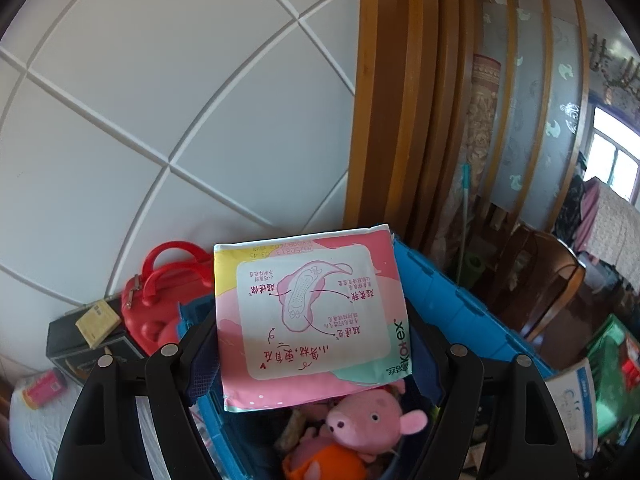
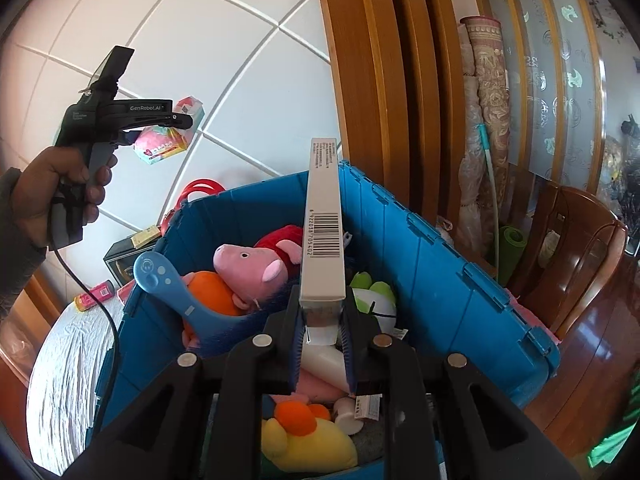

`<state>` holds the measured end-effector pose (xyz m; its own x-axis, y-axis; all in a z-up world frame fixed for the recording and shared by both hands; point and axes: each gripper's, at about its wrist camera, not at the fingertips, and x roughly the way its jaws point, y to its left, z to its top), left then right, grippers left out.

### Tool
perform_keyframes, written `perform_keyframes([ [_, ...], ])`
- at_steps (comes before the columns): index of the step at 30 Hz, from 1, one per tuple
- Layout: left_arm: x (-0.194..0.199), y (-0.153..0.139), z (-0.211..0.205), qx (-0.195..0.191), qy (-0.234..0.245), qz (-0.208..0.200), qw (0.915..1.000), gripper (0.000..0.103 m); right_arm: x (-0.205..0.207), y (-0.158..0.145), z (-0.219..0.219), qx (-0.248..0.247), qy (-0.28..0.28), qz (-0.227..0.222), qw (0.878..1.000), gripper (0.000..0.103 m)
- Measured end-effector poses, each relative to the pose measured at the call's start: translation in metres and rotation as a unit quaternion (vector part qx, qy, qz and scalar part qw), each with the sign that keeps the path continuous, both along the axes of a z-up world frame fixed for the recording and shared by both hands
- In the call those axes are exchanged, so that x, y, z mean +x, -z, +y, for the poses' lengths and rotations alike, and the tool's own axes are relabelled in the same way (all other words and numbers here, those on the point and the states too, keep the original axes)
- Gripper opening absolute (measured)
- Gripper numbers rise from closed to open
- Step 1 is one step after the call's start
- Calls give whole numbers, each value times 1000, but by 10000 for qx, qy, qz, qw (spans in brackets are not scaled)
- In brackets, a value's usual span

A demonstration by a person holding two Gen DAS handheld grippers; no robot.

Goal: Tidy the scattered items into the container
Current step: 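Open both tools to drop the pad pack and white box into the crate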

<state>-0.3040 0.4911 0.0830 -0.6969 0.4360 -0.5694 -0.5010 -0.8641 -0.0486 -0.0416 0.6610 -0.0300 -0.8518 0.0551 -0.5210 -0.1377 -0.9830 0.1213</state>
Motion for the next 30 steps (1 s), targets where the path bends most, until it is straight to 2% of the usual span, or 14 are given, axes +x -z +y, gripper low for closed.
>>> perform_keyframes([
  [10,-41,1,3,81,-215,49,9997,79,-15,-2,10,128,196,-60,9997,16],
  [12,-48,3,1,124,-287,-11,9995,82,-16,-4,10,262,362,15,9990,18],
  [13,-52,5,0,168,-240,-111,9995,89,-18,-4,9,335,417,52,9986,20],
  [14,-55,7,0,150,-214,-201,9995,100,-20,-6,9,360,417,76,9985,35],
  [15,-56,9,-1,87,-260,-193,9994,102,-20,-7,9,330,393,126,9986,66],
  [16,-56,10,-2,12,-297,-158,9994,102,-19,-8,9,290,370,211,9987,80],
  [17,-55,11,-3,-16,-282,-161,9995,102,-18,-9,8,281,345,271,9986,89],
  [22,-52,16,-22,49,-339,-211,9992,102,-25,-8,-2,207,91,195,9996,89],
  [26,-47,26,-46,-51,-455,-242,9987,102,-27,-9,-12,184,-123,208,9995,89],
  [28,-43,35,-62,-105,-526,-307,9981,102,-27,-11,-19,197,-260,236,9992,91],
  [30,-38,46,-81,-165,-625,-378,9972,102,-27,-13,-28,209,-374,269,9987,97],
])
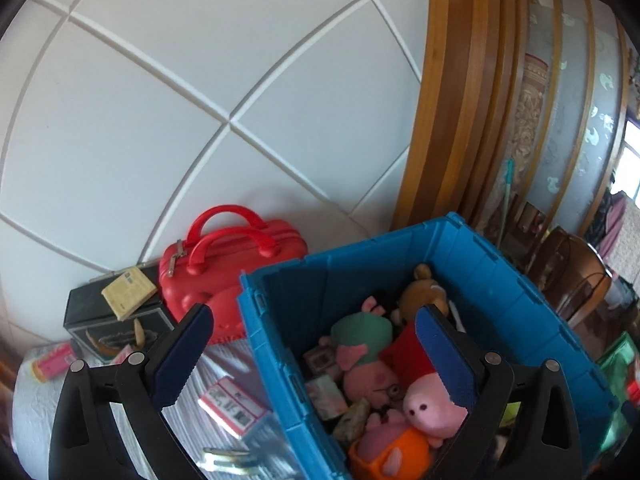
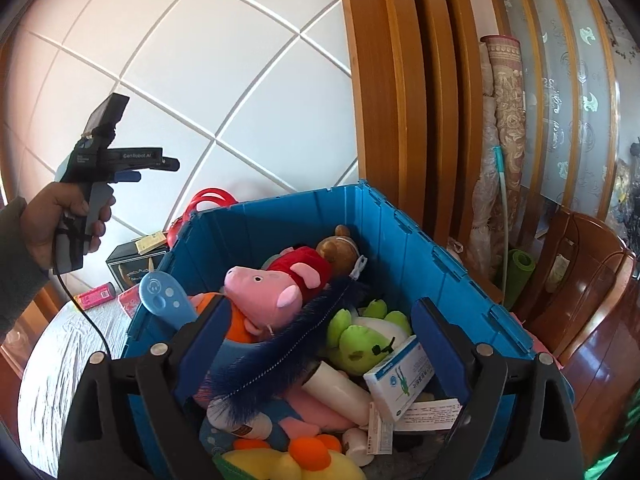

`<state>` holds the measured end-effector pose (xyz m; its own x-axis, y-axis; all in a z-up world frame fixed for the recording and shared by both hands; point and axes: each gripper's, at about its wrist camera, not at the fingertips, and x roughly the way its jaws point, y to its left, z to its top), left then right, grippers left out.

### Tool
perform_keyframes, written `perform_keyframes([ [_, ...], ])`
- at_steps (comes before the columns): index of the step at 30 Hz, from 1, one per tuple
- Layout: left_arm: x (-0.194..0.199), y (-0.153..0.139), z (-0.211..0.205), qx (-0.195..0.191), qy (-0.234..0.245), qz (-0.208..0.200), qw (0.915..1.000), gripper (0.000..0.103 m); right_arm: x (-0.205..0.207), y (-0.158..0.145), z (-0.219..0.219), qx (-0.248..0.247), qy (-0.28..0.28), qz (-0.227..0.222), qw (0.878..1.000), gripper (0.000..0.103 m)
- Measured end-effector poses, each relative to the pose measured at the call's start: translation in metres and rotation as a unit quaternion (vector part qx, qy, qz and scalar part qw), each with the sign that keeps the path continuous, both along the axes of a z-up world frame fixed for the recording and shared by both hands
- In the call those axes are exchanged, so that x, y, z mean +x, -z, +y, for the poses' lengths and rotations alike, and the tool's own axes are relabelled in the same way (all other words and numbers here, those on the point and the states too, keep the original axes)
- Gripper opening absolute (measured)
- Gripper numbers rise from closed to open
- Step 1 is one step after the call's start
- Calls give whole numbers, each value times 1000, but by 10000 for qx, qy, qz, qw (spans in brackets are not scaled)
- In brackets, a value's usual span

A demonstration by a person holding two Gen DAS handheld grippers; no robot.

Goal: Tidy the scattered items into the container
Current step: 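Open both tools to drop the pad pack and white box into the crate, then move both tools back toward the remaining items on the bed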

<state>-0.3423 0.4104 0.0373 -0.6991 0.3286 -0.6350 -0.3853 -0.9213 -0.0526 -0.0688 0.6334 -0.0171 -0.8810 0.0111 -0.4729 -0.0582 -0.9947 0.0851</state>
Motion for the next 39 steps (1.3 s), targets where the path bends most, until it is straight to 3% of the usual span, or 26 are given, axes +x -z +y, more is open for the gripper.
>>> perform_keyframes([
  [14,47,75,-144,-323,-474,-600,9965,102,-8,-6,-105,185,-995,2,9949,99],
  [23,58,142,-191,-770,212,-937,9924,102,-6,6,-194,301,-1440,-175,9890,99],
  [31,50,220,-203,-1245,1355,-1216,9754,102,-13,59,-288,299,-1837,-713,9799,99],
  [39,28,295,-192,-1414,2417,-1480,9485,102,-41,171,-334,300,-1570,-1543,9750,99],
])
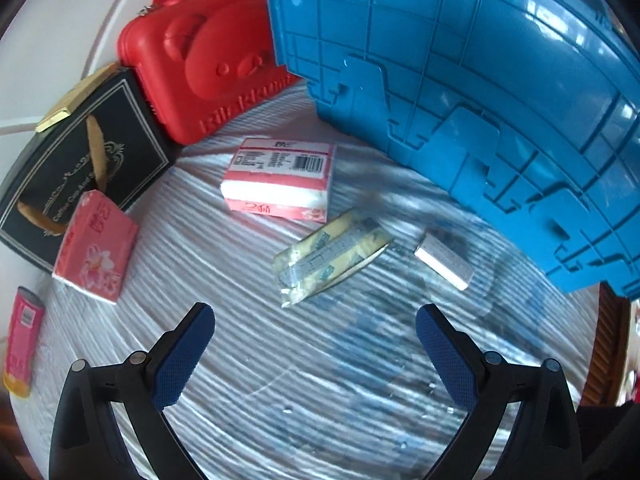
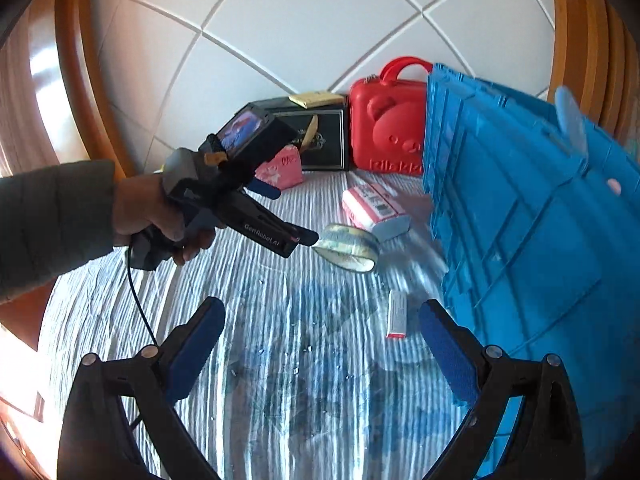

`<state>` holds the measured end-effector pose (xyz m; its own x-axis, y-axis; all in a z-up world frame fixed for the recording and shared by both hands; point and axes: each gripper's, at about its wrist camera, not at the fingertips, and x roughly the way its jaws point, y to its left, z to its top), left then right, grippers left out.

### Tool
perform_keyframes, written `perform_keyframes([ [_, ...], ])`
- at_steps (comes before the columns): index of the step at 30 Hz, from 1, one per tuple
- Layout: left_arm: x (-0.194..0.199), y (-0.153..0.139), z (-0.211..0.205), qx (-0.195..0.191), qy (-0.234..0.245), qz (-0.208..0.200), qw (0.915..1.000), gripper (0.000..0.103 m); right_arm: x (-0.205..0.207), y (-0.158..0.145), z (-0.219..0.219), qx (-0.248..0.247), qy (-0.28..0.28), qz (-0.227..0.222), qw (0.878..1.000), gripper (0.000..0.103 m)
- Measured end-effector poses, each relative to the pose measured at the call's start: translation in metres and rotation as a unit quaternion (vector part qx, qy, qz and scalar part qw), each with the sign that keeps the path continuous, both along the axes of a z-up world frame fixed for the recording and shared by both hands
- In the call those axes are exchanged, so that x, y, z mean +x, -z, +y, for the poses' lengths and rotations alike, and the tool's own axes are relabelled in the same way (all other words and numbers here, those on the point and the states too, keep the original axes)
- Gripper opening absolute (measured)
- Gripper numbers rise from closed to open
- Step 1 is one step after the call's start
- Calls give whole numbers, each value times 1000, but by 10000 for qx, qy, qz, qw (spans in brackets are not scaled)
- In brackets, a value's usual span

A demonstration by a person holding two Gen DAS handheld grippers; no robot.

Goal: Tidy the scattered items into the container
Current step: 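Move both tools back toward the remaining items on the bed, then grasp the clear wrapped packet with the left tool while the right tool grasps the small white medicine box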

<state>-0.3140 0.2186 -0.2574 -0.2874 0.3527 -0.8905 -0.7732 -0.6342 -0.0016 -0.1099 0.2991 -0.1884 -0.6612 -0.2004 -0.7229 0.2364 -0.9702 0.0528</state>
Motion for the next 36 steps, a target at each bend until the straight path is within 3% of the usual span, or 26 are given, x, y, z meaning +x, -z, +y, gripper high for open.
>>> perform_keyframes([
  [4,-14,27,14,16,391,15,9992,102,-17,60,-4,117,265,-228,9993,99],
  [8,-24,47,28,-41,735,195,9971,102,-39,102,6,194,685,-173,9973,99],
  [15,-33,70,44,118,789,103,9968,102,-73,139,27,267,1433,-145,9892,99],
  [20,-31,76,50,175,740,23,9971,86,-94,159,36,356,1617,-387,9854,97],
  [22,-32,76,50,272,685,-124,9972,80,-101,168,39,387,1631,-560,9843,85],
  [26,-26,79,52,277,756,-357,9961,56,-106,179,46,317,1623,-828,9828,54],
  [28,-23,81,51,297,739,-426,9959,53,-105,177,48,305,1609,-789,9833,48],
  [30,-21,80,50,375,722,-461,9956,53,-102,178,47,239,1545,-794,9845,28],
  [36,-11,78,50,461,627,-394,9962,52,-98,180,45,88,1435,-803,9863,28],
])
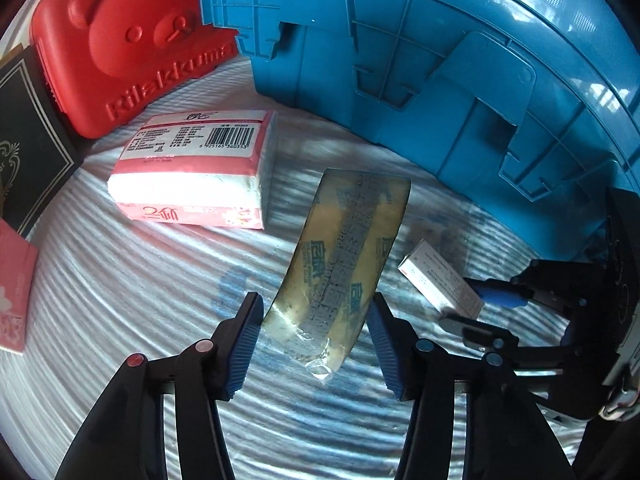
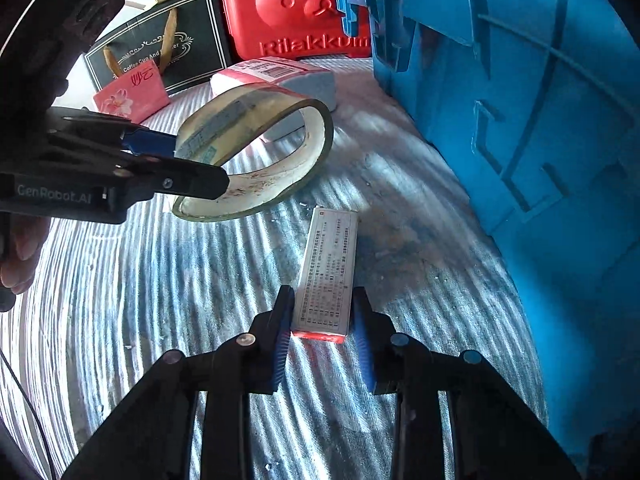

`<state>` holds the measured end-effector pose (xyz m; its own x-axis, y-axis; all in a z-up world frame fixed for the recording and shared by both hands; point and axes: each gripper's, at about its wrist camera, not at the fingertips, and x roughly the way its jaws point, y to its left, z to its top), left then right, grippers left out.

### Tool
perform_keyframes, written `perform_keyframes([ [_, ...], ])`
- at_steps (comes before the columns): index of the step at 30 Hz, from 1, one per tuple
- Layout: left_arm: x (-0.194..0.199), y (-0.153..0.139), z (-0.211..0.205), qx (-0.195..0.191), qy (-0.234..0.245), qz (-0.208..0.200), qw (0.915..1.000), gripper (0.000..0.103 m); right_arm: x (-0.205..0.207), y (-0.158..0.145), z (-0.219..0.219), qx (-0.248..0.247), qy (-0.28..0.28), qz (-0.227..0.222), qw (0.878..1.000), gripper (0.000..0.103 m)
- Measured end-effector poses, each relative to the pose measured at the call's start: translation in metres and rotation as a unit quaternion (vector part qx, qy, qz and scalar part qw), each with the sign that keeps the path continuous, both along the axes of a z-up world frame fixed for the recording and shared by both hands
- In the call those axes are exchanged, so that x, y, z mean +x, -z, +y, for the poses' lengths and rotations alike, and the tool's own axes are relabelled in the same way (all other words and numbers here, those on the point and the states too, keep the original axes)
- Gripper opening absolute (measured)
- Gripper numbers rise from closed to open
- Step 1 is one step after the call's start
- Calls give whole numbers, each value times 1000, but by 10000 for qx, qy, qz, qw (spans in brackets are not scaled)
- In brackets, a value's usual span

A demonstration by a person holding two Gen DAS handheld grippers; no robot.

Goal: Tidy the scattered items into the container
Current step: 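Grasp the clear wrapped packet with the left tool while the right tool grasps the small white medicine box, then lift and carry the packet and medicine box with both tools over the blue crate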

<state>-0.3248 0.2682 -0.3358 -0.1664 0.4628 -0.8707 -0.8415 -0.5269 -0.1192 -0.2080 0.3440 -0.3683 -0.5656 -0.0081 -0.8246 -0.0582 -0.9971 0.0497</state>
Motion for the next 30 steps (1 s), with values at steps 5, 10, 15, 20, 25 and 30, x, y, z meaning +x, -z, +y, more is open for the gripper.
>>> perform_keyframes([
  [5,3,-10,-5,159,-150,-28,9998,48,9,-9,-1,-133,-73,28,9999,28],
  [10,9,-30,-25,225,-309,19,9993,44,21,-26,-6,-174,-217,81,9996,28],
  [15,17,-45,-48,175,-531,54,9984,43,33,-46,-14,-203,-368,96,9991,28],
  [20,35,-66,-81,261,-831,74,9962,43,50,-78,-29,-206,-615,239,9976,28],
  [25,60,-97,-113,377,-1123,159,9928,42,69,-120,-45,-242,-851,475,9949,28],
  [30,86,-138,-145,595,-1485,342,9865,42,92,-166,-54,-258,-1041,748,9914,28],
])
